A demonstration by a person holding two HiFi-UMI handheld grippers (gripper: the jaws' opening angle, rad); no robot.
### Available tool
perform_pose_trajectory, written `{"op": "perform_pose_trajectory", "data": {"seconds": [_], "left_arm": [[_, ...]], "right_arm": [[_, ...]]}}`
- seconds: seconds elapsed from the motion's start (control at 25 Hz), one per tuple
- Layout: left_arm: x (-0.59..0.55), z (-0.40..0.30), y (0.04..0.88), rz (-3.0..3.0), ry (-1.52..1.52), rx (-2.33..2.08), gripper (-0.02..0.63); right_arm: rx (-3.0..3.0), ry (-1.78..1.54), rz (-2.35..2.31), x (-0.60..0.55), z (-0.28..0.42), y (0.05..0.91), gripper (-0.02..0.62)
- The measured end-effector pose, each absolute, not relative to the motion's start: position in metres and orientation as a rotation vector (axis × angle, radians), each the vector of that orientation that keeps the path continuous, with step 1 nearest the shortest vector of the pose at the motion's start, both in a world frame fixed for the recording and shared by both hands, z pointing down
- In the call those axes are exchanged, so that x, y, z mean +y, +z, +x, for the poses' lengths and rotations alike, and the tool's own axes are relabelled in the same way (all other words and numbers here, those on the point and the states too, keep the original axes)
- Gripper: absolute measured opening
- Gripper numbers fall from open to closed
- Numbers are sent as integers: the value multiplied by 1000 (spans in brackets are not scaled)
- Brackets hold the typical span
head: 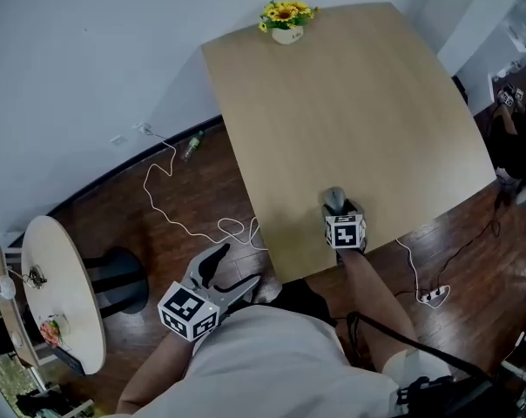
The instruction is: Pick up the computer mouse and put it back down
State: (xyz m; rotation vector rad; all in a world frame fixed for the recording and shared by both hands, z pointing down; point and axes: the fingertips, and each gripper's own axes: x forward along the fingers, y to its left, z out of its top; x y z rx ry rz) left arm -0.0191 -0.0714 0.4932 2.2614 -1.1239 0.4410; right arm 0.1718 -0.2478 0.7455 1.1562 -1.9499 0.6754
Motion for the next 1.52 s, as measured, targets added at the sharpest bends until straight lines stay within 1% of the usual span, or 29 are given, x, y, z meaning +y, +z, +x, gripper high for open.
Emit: {"op": "perform_pose_trajectory", "data": {"seconds": [0.2, 0.4, 0.56, 0.88, 1.08, 1.28, 1.52], "left_arm": [[-67, -21, 492, 2279, 437, -1119, 356], [-54, -34, 487, 2319, 419, -1119, 356], [-35, -52, 478, 2362, 412, -1111, 356], [2, -88, 467, 2439, 360, -1070, 356], [30, -105, 464, 2492, 357, -1039, 356], [57, -117, 463, 2536, 370, -985, 354], [78, -120, 464, 2554, 346, -913, 356]], "right_arm": [[-1940, 659, 1160, -248, 177, 744, 296], [-1969, 658, 1183, -230, 176, 713, 296], [-2017, 671, 1188, -197, 165, 669, 296], [-2152, 597, 1206, -113, 128, 549, 296], [-2192, 545, 1259, -54, 115, 498, 296], [-2195, 535, 1321, -3, 110, 476, 296], [-2175, 553, 1385, 38, 110, 472, 296]]}}
